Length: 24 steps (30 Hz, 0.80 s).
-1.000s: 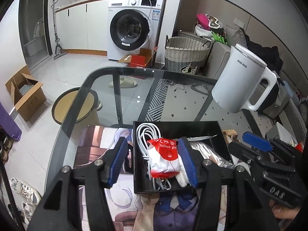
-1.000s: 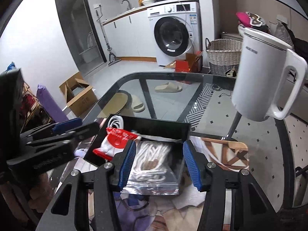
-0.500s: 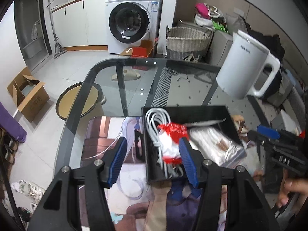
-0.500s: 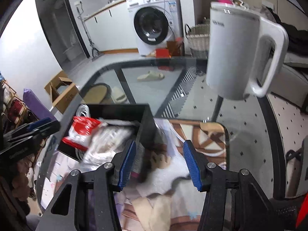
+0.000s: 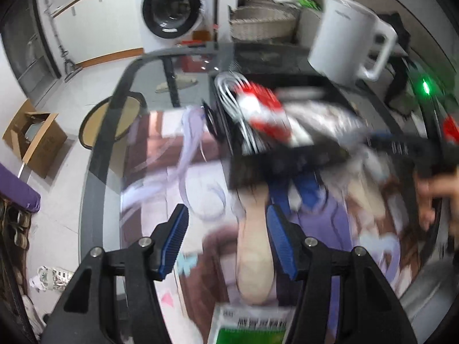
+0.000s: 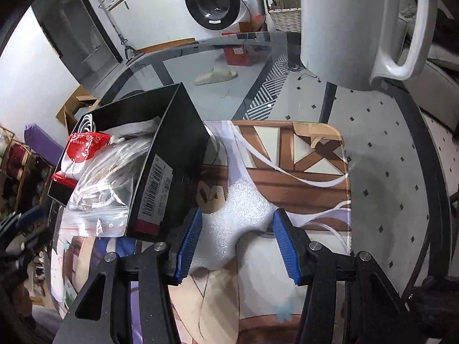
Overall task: Organize soft objects
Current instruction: 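Lower the left tool to the second green sachet while the right tool lowers to the white foam strip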
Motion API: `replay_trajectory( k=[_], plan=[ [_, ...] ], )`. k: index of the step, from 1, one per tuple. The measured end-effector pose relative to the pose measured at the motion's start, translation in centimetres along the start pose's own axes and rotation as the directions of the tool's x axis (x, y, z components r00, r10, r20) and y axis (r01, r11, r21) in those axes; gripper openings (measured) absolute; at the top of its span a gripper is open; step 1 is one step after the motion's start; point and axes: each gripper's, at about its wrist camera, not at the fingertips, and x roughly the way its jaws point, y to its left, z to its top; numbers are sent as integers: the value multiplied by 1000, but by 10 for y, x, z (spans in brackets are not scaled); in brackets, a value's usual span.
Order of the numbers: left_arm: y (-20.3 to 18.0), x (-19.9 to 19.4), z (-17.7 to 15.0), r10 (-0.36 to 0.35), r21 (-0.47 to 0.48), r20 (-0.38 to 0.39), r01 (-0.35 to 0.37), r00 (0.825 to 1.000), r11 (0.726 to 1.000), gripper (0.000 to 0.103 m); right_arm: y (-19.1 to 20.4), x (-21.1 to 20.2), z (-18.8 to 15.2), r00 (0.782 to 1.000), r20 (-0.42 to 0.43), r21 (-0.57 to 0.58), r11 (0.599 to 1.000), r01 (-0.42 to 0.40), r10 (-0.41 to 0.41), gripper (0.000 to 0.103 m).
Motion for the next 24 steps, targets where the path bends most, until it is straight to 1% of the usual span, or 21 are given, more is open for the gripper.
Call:
replay_trajectory(
  k=[3,6,7,9,10,12,14,16,17,19,21,24],
  plan=[
    [-12,4,-21,13,90,-37,-10,999,996,57,1,1,-5,1000,6,-20,1000,-7,7,52],
    [-23,9,-41,72,177,-92,-54,993,983,57,1,-2,-11,1000,0,-39,999,-17,17,52],
    [-26,9,-49,76,204,-102,-54,992,978,57,1,-3,-12,1000,-9,-35,999,-24,24,52],
    [-30,5,-60,57,231,-107,-31,993,972,57,1,-3,-13,999,-23,-30,999,-33,32,52],
    [-32,3,-66,36,238,-114,-8,993,971,58,0,-3,-13,999,-24,-31,999,-32,31,52],
    [-30,-3,-73,-1,249,-144,37,990,968,58,1,-2,-10,999,-18,-33,999,-29,28,57],
    [-34,-2,-81,-13,253,-165,55,986,966,61,2,3,-8,1000,-20,-25,1000,-15,15,67],
    [-38,4,-86,14,274,-197,42,980,961,64,2,6,-8,1000,-23,-27,1000,-15,14,67],
    [-41,7,-90,38,288,-203,23,978,957,72,3,5,-8,1000,-24,-31,999,-14,13,67],
    [-40,7,-90,60,284,-190,-4,980,959,83,4,2,-12,999,-34,-44,999,-18,17,67],
    [-38,10,-91,71,270,-188,-18,980,963,85,7,-2,-19,998,-47,-69,997,-34,31,67],
    [-36,12,-86,44,231,-205,4,978,973,84,12,-9,-33,998,-48,-102,994,-45,41,64]
  ],
)
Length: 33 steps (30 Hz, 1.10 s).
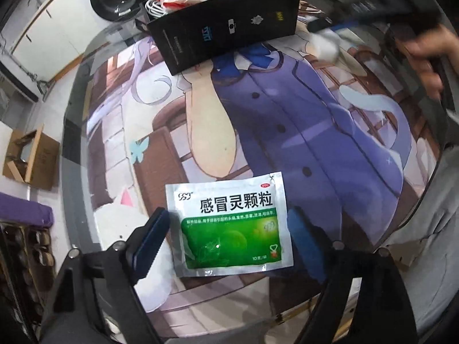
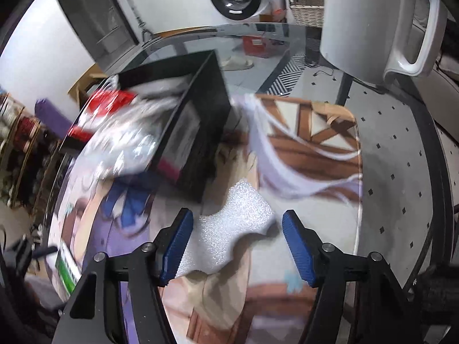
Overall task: Organize soft objects
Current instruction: 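Lower the left tool to the second green sachet while the right tool lowers to the white foam strip, then grasp the green sachet with the left tool while the right tool grasps the white foam strip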
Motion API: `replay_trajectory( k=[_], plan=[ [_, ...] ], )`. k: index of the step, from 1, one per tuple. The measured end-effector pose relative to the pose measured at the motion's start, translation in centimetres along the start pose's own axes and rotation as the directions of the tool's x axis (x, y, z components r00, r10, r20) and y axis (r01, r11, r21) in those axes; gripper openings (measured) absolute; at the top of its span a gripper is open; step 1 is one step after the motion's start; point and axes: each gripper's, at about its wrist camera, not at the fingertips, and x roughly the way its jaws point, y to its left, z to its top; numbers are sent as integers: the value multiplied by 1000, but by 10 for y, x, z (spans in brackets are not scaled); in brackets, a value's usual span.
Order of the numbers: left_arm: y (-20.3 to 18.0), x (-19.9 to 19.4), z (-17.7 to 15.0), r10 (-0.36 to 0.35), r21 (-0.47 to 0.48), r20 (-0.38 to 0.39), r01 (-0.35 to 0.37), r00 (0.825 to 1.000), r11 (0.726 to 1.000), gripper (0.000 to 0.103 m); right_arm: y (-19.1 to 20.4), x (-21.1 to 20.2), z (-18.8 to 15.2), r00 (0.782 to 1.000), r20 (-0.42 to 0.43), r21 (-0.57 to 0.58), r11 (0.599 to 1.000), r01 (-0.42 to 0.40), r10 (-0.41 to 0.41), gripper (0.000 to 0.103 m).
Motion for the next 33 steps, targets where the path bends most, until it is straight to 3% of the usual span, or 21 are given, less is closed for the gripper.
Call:
replay_trajectory(
  k=[3,8,12,20,25,33],
  plan=[
    [2,2,7,-44,-42,1,44,999,998,76,16,-6,-19,1000,-16,-59,998,-28,27,63],
    [-6,6,25,-11,-44,43,13,999,999,71,53,-10,-45,994,-84,-173,981,-82,68,61],
    [-5,14,48,1,-82,80,6,997,997,71,85,-10,-53,995,-85,-246,966,-77,58,61],
    [5,30,89,11,-96,114,0,993,995,80,100,-10,-61,998,-70,-298,954,-25,4,61],
    [1,26,83,28,-100,93,-18,995,995,84,88,-2,-59,997,-59,-321,947,24,-45,61],
    [13,30,72,-25,-161,53,33,998,986,92,89,-3,-63,997,-49,-329,944,37,-56,61]
  ],
)
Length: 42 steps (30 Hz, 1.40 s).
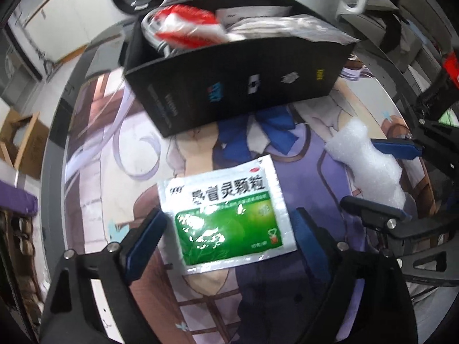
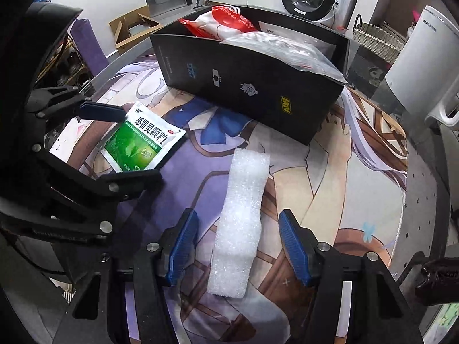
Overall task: Organize soft objects
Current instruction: 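Grasp the green sachet with the left tool while the right tool grasps the white foam strip, then carry the sachet over the box with the left tool while the right tool carries the foam strip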
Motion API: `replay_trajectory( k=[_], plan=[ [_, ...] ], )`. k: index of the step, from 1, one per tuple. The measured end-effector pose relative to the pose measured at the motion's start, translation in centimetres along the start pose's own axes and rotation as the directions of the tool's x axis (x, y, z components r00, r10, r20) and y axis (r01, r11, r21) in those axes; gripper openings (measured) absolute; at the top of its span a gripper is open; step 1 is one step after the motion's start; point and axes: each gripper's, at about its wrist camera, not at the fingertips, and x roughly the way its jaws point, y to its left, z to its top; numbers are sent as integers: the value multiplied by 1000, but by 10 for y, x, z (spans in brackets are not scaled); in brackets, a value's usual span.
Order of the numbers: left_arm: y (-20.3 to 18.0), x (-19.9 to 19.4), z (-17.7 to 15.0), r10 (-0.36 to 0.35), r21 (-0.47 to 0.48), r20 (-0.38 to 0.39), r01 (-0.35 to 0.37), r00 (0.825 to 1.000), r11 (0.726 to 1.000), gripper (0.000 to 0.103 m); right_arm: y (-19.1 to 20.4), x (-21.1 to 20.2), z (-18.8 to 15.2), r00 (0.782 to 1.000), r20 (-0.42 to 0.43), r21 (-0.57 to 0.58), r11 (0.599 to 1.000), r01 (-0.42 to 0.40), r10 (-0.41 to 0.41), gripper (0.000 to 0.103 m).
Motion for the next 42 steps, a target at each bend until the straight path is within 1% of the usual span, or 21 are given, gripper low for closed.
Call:
replay_trajectory(
  k=[3,6,10,12,14,15,16,17,18,19,20,23,27,30,32,34,36,38,40,41,42],
  plan=[
    [4,0,-1,6,-13,-4,-6,1000,1000,97,0,1,0,1000,3,0,1000,-3,3,61],
    [4,0,-2,9,-18,-6,-9,1000,1000,96,3,0,-1,1000,5,-5,1000,3,-3,61],
    [-3,-1,2,-10,11,1,10,1000,1000,80,5,-1,0,1000,7,-13,1000,10,-10,61],
    [-8,-2,4,-16,36,5,16,1000,999,73,10,-2,-2,1000,20,-33,999,8,-7,57],
    [-11,-4,5,-20,41,6,20,1000,999,65,14,-4,-2,1000,21,-46,999,-3,4,48],
    [-11,-5,5,-21,42,13,21,1000,999,58,16,-4,-2,1000,20,-51,999,-3,4,46],
    [-10,-8,5,-27,38,22,26,999,999,46,19,-5,-2,1000,22,-60,998,-8,9,41],
    [-9,-9,5,-44,33,19,43,999,999,39,21,-5,-1,1000,22,-66,998,-10,12,35],
    [-9,-11,6,-57,29,17,57,998,998,36,24,-6,-1,1000,25,-71,997,-11,13,31],
    [-9,-12,6,-56,32,20,56,998,998,31,25,-7,-1,1000,27,-76,997,-9,11,22],
    [-10,-12,6,-52,43,22,51,998,998,27,28,-7,-1,1000,29,-83,997,-5,7,22],
    [-12,-14,5,-47,50,33,46,998,998,22,34,-9,-2,999,40,-103,995,0,4,22],
    [-17,-21,6,-45,66,54,42,998,997,21,33,-17,0,997,77,-96,995,0,7,22],
    [-19,-30,5,-43,62,88,38,995,997,20,31,-23,2,995,99,-87,996,3,6,22],
    [-19,-41,5,-31,60,132,23,991,998,20,31,-28,2,993,119,-82,997,5,4,22],
    [-23,-55,5,10,79,197,-26,980,997,20,29,-33,3,990,142,-78,997,11,0,22],
    [-21,-67,5,46,80,266,-70,963,994,20,30,-42,3,984,180,-73,997,20,-6,22],
    [-19,-80,5,45,68,323,-71,945,995,20,31,-51,4,976,217,-67,997,26,-11,22],
    [-19,-93,4,65,68,382,-98,922,993,20,30,-63,6,963,269,-56,998,34,-18,22],
    [-22,-100,3,94,72,418,-136,903,988,20,30,-69,6,955,296,-51,998,36,-19,22],
    [-23,-108,1,118,60,461,-163,879,985,21,30,-77,6,944,330,-46,998,39,-21,22]
  ],
)
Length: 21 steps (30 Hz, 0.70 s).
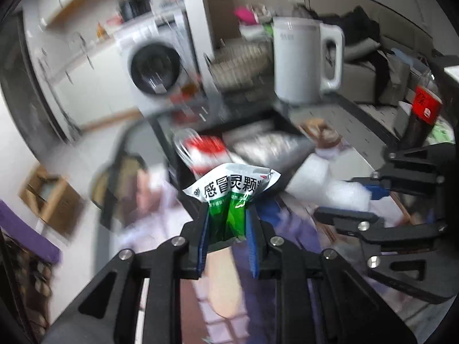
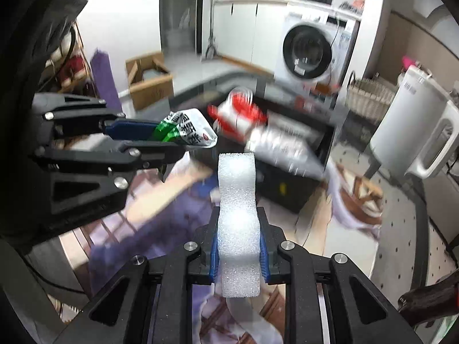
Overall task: Organize soft objects
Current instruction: 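Carry the sachet over the box with the left tool while the right tool carries the foam strip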
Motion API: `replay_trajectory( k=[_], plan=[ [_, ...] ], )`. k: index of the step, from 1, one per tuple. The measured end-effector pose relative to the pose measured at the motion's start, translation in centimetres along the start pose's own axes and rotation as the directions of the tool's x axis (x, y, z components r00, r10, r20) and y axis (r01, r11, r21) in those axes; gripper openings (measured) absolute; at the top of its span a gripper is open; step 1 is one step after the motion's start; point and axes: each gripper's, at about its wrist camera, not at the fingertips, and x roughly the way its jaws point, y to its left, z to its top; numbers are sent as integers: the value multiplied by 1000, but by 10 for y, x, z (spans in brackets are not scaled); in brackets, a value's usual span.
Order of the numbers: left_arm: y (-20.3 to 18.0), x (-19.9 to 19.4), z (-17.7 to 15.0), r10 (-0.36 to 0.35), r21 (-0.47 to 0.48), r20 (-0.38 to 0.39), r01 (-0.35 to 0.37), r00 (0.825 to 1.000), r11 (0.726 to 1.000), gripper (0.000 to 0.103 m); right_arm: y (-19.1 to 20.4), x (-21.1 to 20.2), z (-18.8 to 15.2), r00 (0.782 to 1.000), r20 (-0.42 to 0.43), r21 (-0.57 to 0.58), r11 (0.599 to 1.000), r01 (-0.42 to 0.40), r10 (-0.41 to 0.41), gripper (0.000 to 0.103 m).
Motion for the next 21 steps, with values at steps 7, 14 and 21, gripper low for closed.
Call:
replay_trajectory(
  k=[7,14,21],
  plan=[
    [14,-43,12,43,-65,205,-30,978,997,21,9,-49,16,968,241,20,997,68,-71,22],
    [23,-75,8,80,-99,318,-50,945,994,21,22,-85,15,904,409,27,991,129,-128,22],
    [27,-81,7,93,-117,328,-57,940,991,22,32,-98,13,888,441,9,990,142,-131,22]
  ],
)
